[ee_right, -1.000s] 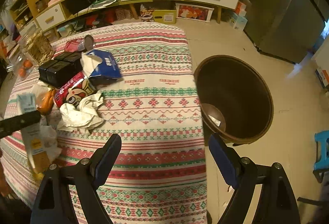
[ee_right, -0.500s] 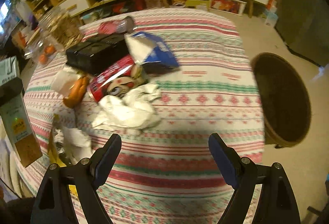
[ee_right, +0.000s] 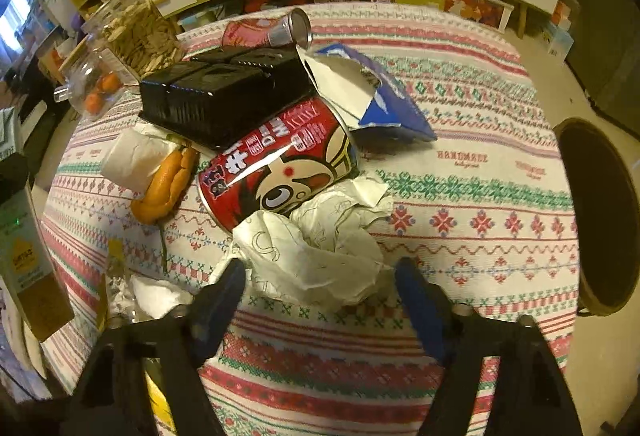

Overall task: Collect trash
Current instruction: 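Grasp the crumpled white paper with the right tool while the left tool holds the carton, then carry carton and paper over the brown bin and open both tools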

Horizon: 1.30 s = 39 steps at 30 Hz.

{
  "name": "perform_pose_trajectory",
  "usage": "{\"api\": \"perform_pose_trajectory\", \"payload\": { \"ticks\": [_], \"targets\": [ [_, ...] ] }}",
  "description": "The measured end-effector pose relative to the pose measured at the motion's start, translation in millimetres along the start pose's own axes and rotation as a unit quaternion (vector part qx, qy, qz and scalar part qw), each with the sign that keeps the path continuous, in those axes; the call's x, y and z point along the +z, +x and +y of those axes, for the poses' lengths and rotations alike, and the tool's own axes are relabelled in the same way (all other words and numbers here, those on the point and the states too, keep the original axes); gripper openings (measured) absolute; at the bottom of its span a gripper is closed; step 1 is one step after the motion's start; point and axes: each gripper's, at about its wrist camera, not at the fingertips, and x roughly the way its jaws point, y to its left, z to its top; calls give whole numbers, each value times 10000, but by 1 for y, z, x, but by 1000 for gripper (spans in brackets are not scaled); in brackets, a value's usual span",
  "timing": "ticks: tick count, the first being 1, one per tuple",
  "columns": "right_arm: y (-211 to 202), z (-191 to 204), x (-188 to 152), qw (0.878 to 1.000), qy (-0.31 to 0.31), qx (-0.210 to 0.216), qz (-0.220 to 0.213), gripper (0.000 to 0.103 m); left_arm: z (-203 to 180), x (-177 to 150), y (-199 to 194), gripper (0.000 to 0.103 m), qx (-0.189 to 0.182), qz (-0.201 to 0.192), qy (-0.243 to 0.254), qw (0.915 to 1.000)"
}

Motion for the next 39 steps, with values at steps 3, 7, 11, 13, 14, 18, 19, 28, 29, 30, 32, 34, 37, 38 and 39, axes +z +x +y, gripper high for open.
{"api": "perform_pose_trajectory", "payload": {
  "ticks": [3, 7, 11, 13, 14, 18, 19, 28, 29, 30, 32, 34, 37, 38, 39],
  "targets": [
    [1, -1, 1, 10000, 19, 81, 54, 49, 1, -1, 2, 52, 28, 30, -5, 10000],
    [-10, -2, -2, 9999, -34, 113, 5, 45, -4, -1, 4, 52, 9, 40, 41, 10000],
    [-29, -13, -8, 9999, 20, 121, -87, 44, -12, -3, 6, 52, -49, 50, 114, 9999],
    [-37, -20, -10, 9998, 80, 114, -130, 44, -18, -4, 8, 52, -93, 71, 148, 9998],
    [-43, -26, -12, 9997, 132, 97, -159, 44, -21, -5, 9, 52, -112, 79, 163, 9998],
    [-64, -48, -17, 9991, 317, -14, -298, 44, -39, -9, 11, 52, -210, 68, 292, 9993],
    [-69, -54, -19, 9987, 369, -50, -339, 44, -44, -11, 11, 52, -238, 64, 332, 9991],
    [-108, -124, -33, 9934, 881, -397, -612, 45, -114, -23, 25, 52, -737, 209, 812, 9937],
    [-111, -131, -34, 9926, 938, -442, -636, 45, -126, -23, 28, 52, -779, 227, 879, 9928],
    [-114, -139, -35, 9916, 992, -509, -663, 45, -134, -23, 31, 52, -795, 244, 933, 9922],
    [-121, -160, -39, 9886, 1108, -706, -741, 45, -157, -24, 37, 52, -877, 285, 1120, 9894],
    [-127, -183, -41, 9845, 1231, -916, -853, 45, -187, -27, 45, 52, -967, 318, 1342, 9857],
    [-135, -217, -46, 9779, 1511, -1064, -979, 45, -227, -29, 58, 52, -1254, 463, 1512, 9794],
    [-137, -227, -47, 9760, 1614, -1063, -1005, 45, -240, -29, 63, 52, -1319, 487, 1557, 9778],
    [-139, -238, -49, 9737, 1734, -1054, -1032, 45, -257, -28, 70, 52, -1370, 507, 1660, 9752]
  ]
}}
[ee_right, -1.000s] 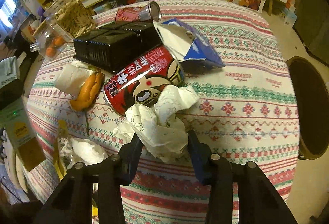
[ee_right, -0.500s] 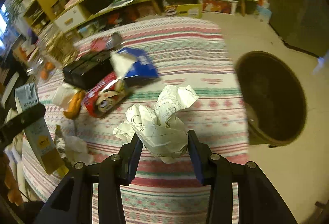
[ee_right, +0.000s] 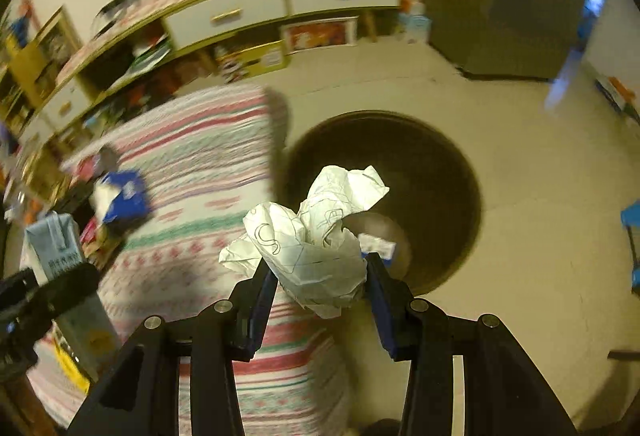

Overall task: Collect trash
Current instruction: 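Carry carton and paper over the brown bin and open both tools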

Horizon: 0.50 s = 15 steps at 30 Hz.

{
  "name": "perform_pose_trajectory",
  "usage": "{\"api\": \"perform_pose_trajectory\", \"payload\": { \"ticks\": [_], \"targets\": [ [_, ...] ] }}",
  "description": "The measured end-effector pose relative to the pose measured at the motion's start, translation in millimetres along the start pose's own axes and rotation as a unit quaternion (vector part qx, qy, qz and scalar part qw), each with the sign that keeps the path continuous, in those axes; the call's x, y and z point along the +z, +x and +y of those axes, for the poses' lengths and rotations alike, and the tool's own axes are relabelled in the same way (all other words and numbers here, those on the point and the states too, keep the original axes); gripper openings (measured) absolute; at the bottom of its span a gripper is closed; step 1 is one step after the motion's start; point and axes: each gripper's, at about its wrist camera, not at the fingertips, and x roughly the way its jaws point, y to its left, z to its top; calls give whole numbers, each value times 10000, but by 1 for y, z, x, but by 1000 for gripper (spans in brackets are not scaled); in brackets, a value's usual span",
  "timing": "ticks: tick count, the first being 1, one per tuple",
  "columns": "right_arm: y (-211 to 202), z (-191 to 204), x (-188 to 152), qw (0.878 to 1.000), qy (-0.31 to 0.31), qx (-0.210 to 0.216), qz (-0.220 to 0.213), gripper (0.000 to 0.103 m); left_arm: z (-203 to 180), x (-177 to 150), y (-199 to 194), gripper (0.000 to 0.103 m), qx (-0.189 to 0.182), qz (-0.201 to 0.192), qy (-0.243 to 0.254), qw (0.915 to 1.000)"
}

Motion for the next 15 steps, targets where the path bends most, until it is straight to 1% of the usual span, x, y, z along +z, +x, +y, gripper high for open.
{"api": "perform_pose_trajectory", "payload": {
  "ticks": [3, 6, 9, 12, 15],
  "targets": [
    [2, -33, 5, 9989, 452, 22, -91, 45, -29, 16, 25, 52, -165, 1, 253, 9995],
    [1, -54, 8, 9972, 729, 53, -161, 45, -47, 29, 52, 52, -353, 8, 320, 9989],
    [0, -70, 9, 9946, 1011, 105, -218, 46, -56, 39, 79, 52, -332, 62, 356, 9988],
    [3, -86, 9, 9911, 1303, 152, -233, 46, -63, 46, 102, 52, -232, 24, 408, 9989],
    [7, -94, 9, 9890, 1462, 109, -209, 46, -63, 49, 116, 52, -234, 56, 313, 9992]
  ]
}}
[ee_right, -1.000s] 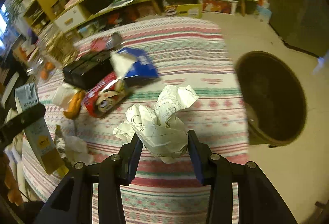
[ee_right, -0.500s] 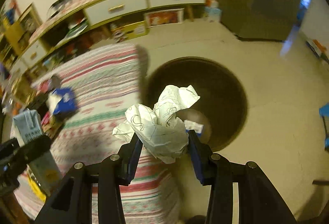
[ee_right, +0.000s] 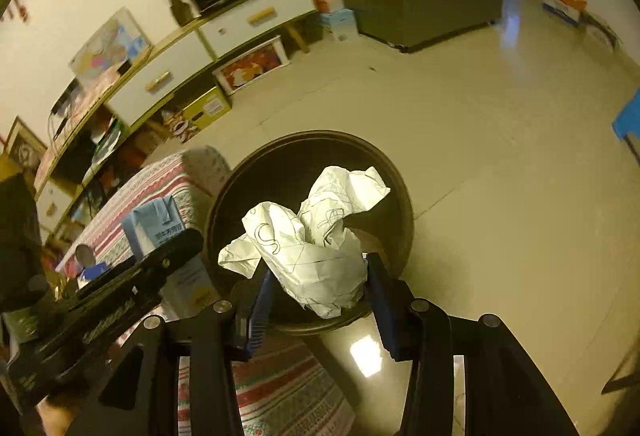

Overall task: Collect trash
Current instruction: 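Carry carton and paper over the brown bin and open both tools, then return to the table and grasp the yellow wrapper with the left tool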

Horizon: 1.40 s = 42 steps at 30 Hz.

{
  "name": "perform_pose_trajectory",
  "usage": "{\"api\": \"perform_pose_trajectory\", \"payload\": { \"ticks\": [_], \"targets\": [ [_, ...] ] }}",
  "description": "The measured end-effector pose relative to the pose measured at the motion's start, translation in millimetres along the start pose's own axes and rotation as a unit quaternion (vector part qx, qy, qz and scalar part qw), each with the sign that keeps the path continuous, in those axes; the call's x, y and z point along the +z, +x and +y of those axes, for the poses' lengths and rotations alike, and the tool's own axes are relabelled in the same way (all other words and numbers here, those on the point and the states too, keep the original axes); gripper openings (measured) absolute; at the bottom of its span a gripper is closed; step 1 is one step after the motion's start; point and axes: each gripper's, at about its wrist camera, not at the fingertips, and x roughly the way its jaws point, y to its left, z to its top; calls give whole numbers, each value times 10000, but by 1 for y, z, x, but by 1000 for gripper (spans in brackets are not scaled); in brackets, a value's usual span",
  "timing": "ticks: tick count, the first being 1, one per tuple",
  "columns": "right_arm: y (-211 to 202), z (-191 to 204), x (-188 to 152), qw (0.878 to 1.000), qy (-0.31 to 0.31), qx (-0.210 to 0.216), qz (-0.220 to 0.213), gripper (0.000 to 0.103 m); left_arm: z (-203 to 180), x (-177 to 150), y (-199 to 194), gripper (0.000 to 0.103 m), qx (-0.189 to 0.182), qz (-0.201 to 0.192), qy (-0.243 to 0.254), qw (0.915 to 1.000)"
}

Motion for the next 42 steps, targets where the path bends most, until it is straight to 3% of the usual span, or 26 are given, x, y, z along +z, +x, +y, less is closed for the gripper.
{"api": "perform_pose_trajectory", "payload": {
  "ticks": [9, 11, 13, 19, 22, 29, 32, 33, 35, 42],
  "targets": [
    [6, -18, 3, 9996, 284, 35, -44, 47, -12, 12, 1, 54, 53, -266, 308, 9992],
    [5, -21, 3, 9994, 342, 47, -55, 47, -11, 14, -5, 78, 155, -352, 282, 9989],
    [6, -25, 2, 9992, 401, 59, -55, 47, -7, 15, -11, 86, 190, -514, 228, 9982],
    [11, -26, 3, 9988, 481, 27, -47, 47, -1, 13, -30, 86, 472, -631, 404, 9961],
    [12, -25, 3, 9986, 520, 36, -35, 47, 3, 5, -40, 91, 688, -722, 560, 9934],
    [12, -16, 5, 9988, 478, 105, -95, 50, 14, -18, -60, 92, 970, -735, 844, 9890],
    [10, -13, 6, 9982, 501, 254, -230, 57, 19, -29, -71, 92, 1104, -742, 947, 9866],
    [9, -11, 6, 9979, 496, 288, -290, 70, 20, -32, -74, 92, 1138, -749, 973, 9859],
    [3, -4, 8, 9982, 408, 195, -398, 86, 23, -37, -80, 92, 1189, -744, 1013, 9849],
    [-19, 19, 7, 9978, 1, 195, -635, 86, 30, -54, -107, 92, 1248, -801, 1013, 9837]
  ]
}}
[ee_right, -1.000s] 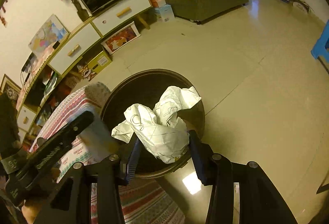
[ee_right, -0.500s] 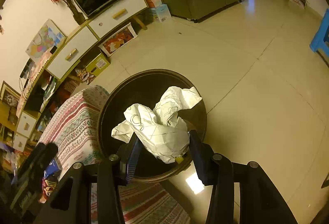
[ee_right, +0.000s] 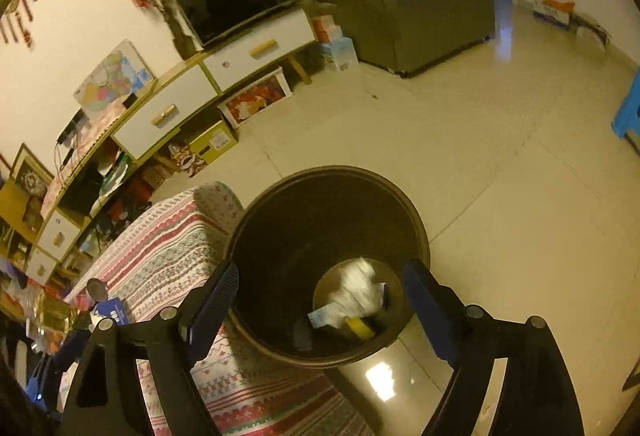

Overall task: Collect trash
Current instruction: 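Return to the table and grasp the yellow wrapper with the left tool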

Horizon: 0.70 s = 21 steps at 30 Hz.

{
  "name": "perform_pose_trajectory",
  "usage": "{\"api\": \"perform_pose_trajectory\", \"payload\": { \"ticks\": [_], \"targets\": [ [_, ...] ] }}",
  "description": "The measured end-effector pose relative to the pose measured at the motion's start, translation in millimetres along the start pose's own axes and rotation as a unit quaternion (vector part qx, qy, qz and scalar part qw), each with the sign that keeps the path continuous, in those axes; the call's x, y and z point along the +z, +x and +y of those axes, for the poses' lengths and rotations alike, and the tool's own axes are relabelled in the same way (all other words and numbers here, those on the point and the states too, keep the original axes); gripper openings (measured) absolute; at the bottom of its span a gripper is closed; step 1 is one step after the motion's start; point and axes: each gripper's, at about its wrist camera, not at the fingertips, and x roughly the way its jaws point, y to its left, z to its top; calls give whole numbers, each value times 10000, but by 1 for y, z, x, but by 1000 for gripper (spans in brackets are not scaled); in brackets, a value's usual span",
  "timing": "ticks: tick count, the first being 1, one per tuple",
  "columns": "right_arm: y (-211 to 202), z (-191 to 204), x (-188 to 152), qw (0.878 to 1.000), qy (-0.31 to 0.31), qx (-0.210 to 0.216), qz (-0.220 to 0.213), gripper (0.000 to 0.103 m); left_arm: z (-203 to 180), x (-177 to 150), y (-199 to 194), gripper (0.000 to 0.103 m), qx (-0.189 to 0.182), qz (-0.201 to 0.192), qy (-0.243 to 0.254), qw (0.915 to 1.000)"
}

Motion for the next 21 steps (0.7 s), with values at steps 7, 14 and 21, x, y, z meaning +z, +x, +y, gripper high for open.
{"api": "perform_pose_trajectory", "payload": {
  "ticks": [7, 14, 21],
  "targets": [
    [-23, 33, -6, 9984, -548, -49, -107, 86, 23, -16, -31, 92, 18, 68, -25, 10000],
    [-46, 76, -29, 9926, -1205, -13, -125, 86, 63, -39, -53, 92, 195, 462, -339, 9982],
    [-50, 110, -56, 9856, -1684, -157, 80, 87, 119, -59, -73, 92, 337, 752, -1006, 9915]
  ]
}}
